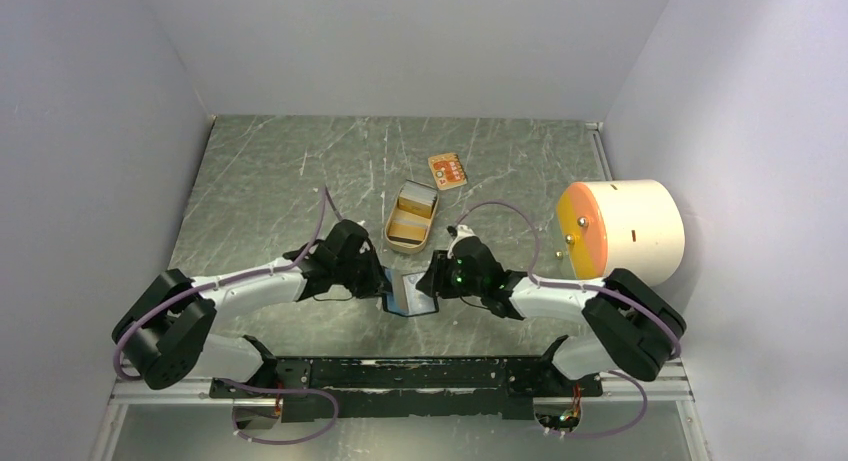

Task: Put the credit cards into the card holder
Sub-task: Turn over the card slot in the card holder.

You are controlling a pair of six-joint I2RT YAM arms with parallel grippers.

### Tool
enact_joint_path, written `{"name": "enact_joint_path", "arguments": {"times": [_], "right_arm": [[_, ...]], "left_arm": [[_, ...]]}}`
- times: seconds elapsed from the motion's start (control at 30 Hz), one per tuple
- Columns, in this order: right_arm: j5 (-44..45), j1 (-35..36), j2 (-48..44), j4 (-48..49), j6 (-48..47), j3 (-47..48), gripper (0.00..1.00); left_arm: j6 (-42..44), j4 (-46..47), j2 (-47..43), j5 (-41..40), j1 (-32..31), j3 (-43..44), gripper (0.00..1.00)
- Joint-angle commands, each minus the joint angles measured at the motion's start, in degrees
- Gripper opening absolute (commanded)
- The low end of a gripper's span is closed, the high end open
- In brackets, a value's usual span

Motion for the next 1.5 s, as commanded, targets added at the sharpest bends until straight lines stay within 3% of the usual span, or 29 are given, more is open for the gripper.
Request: {"name": "enact_joint_path", "arguments": {"times": [0.0, 0.23, 0.6, 0.97, 1.3, 1.47], "right_arm": [[3.22, -0.51, -4.23, -5.69, -2.25, -0.33, 0.4], [6.26, -0.66, -6.78, -11.27, -4.9, 0.92, 0.36], [3.73, -1.04, -1.0, -5.82, -4.02, -0.71, 0.3], [0.85, 0.42, 0.98, 0.34, -0.55, -4.41, 0.29], [2.98, 0.5, -2.52, -3.23, -1.82, -3.6, 0.3], [4.46, 0.44, -7.64, -7.46, -2.78, -2.19, 0.35]], "left_arm": [[1.68, -11.96, 0.23, -6.47, -0.46, 6.1, 0.09], [4.49, -21.07, 4.43, -6.02, -0.76, 12.62, 0.09], [9.61, -28.72, 6.1, -3.19, -1.0, 15.29, 0.09], [9.45, -13.74, 9.29, 9.04, -2.16, 17.84, 0.18], [8.71, -12.47, 11.39, 6.23, -2.19, 14.63, 0.14], [7.6, -12.58, 7.01, 5.26, -1.91, 11.48, 0.19]]}}
